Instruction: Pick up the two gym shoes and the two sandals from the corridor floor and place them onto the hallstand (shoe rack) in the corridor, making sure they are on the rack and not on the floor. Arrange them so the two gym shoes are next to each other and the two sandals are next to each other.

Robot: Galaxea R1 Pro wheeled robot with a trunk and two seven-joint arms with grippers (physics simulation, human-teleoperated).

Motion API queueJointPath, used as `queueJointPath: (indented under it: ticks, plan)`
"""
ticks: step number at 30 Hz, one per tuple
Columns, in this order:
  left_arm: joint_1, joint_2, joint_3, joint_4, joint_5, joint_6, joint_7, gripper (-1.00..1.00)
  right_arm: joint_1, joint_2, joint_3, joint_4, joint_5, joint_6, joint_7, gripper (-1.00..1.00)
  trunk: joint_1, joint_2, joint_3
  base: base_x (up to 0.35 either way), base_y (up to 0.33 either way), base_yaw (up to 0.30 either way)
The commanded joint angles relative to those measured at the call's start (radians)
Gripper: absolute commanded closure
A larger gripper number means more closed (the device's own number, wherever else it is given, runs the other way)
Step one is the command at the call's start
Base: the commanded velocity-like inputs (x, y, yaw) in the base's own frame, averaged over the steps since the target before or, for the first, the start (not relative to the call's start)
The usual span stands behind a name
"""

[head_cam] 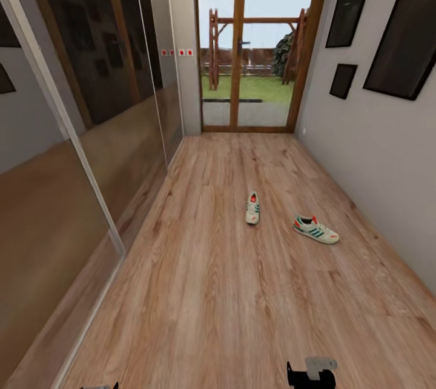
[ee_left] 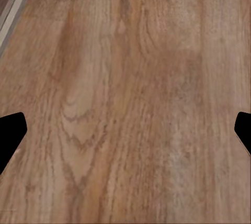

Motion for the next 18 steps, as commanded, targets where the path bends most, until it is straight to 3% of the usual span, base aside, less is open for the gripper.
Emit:
queueJointPath:
  ticks: [1,10,17,18]
  plan:
    - [-0.002,-0.001,0.008,0.0,-0.002,-0.001,-0.009,-1.0,-0.001,0.0,0.0,0.0,0.007,-0.002,-0.007,-1.0,0.0,0.0,-0.001,0.337,0.096,0.0]
    - [-0.026,-0.006,0.005,-0.01,-0.004,0.01,-0.009,-1.0,-0.001,0.004,0.001,-0.006,0.007,-0.002,-0.006,-1.0,0.0,0.0,-0.001,0.337,0.097,0.0]
    - [-0.112,-0.006,0.005,-0.002,-0.003,0.016,-0.008,-1.0,-0.001,0.005,0.0,-0.008,0.007,-0.002,-0.006,-1.0,0.0,0.0,-0.001,0.338,0.097,0.0]
    - [-0.153,-0.008,0.004,0.001,-0.002,0.018,-0.008,-1.0,-0.001,0.005,-0.001,-0.011,0.007,-0.002,-0.006,-1.0,0.0,0.0,-0.001,0.338,0.098,0.0]
